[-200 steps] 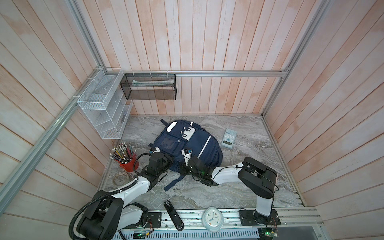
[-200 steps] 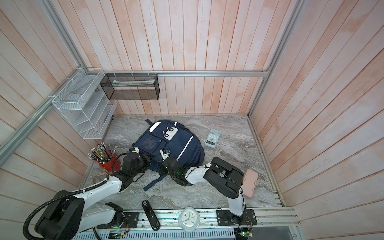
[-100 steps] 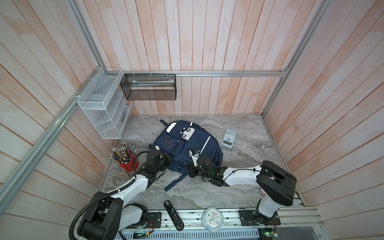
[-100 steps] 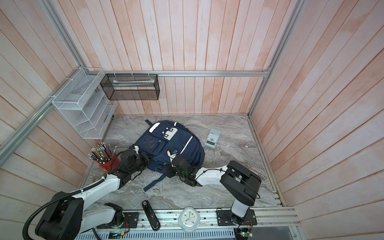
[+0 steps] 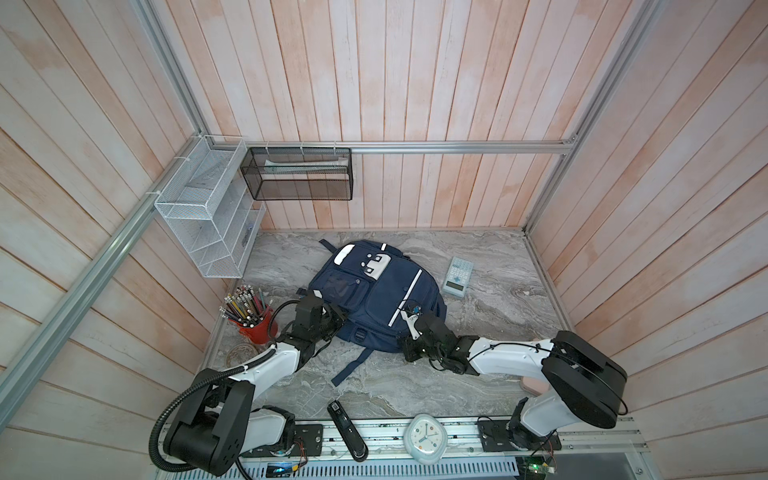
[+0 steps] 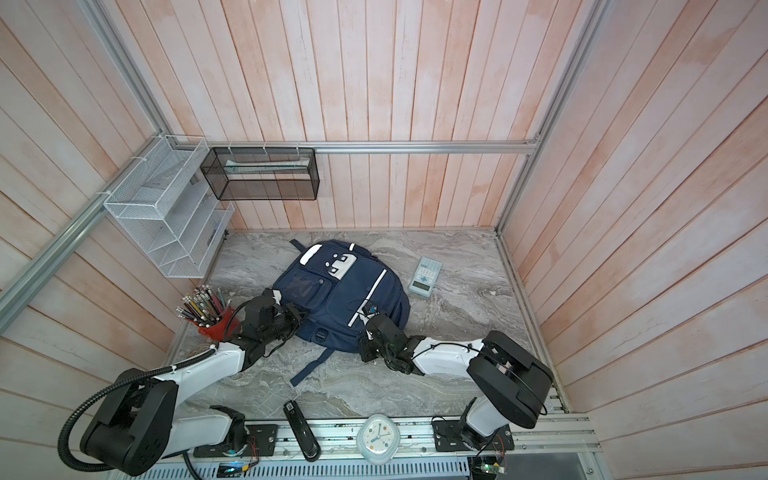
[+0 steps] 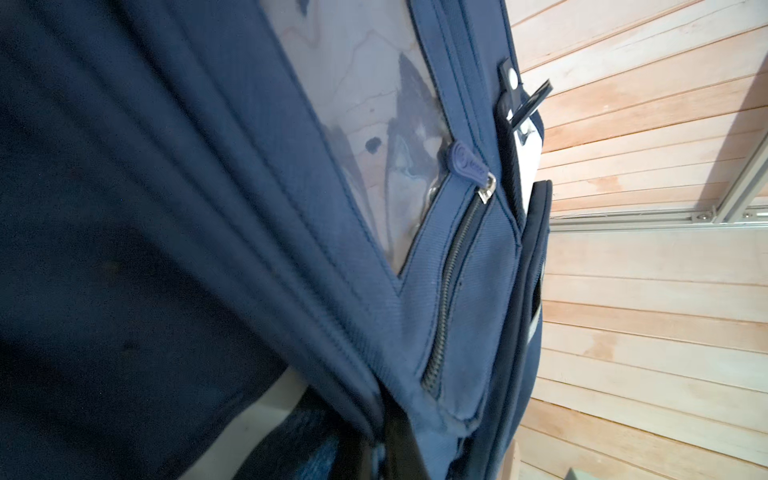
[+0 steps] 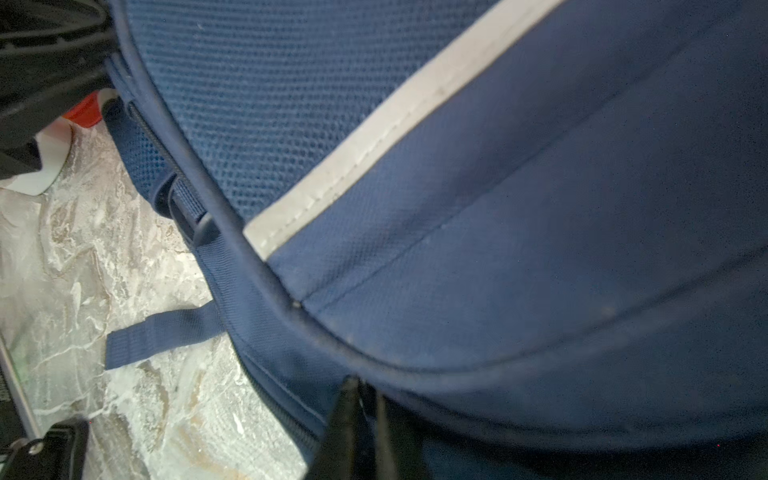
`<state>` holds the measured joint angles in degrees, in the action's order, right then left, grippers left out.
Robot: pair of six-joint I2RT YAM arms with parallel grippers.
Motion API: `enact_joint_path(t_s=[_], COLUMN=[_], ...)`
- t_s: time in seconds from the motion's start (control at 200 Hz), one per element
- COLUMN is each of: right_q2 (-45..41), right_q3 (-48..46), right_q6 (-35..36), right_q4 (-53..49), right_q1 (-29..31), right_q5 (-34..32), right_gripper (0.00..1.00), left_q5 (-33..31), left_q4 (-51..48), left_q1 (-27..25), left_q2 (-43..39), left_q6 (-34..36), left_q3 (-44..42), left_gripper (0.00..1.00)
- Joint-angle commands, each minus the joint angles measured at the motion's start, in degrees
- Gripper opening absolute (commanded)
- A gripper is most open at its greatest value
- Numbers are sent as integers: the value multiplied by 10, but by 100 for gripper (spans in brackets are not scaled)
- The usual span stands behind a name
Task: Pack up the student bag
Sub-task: 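Pull the zipper pull along the bag with the right gripper while left holds it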
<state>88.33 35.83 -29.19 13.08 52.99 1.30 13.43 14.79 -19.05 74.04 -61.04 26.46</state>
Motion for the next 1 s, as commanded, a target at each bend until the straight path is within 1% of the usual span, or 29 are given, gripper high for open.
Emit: enact_joint_path(t_s=[0.0, 0.05, 0.115, 0.185, 0.255, 0.32, 0.4, 0.455, 0.52, 0.57, 0.685, 0.745, 0.84, 0.895, 0.93, 0.955, 0.995], right_q2=[29, 42, 56, 69, 70, 59, 32, 11, -12, -28, -58, -66, -80, -84, -81, -77, -65], right_q3=[18, 30, 38, 46, 51, 43, 26, 16, 7, -4, -23, -25, -26, -19, -8, 3, 27], right_q6=[4, 4, 4, 1, -2, -6, 0, 5, 8, 18, 27, 33, 45, 56, 55, 53, 51], right_q4=[-8, -17, -16, -12, -24, -38, -56, -82, -123, -144, -188, -212, -226, -218, -213, -210, -204], right_q1=[3, 3, 0, 0, 2, 1, 0, -2, -11, -21, -50, -69, -84, -82, -70, -59, -32], right_q5=[-9, -26, -34, -41, -50, -64, -63, -64, -67, -57, -56, -56, -37, 1, 21, 28, 36], right_gripper=[35, 37, 36, 24, 8, 0, 0, 0, 0, 0, 0, 0, 0, 0, 0, 0, 0], left_q5=[-2, 0, -1, -5, -13, -19, -17, -18, -53, -71, -51, -53, -50, -45, -38, -26, -2], left_q4=[31, 33, 32, 28, 17, 9, 8, -2, -47, -60, -52, -49, -42, -27, -20, -12, 4], left_q1=[-20, -20, -20, -20, -19, -13, 7, 21, 23, 28, 61, 70, 81, 82, 85, 88, 97], left_q2=[10, 12, 10, 7, 2, -1, 2, 3, -5, -8, 8, 23, 53, 72, 84, 92, 99], left_q6=[0, -1, -2, -1, 8, 16, 28, 53, 92, 104, 114, 124, 134, 144, 150, 158, 166], left_q3=[2, 1, -1, -1, 3, 6, 9, 20, 47, 58, 74, 87, 110, 123, 135, 143, 155], left_gripper=[0, 0, 0, 0, 0, 0, 0, 0, 0, 0, 0, 0, 0, 0, 0, 5, 17])
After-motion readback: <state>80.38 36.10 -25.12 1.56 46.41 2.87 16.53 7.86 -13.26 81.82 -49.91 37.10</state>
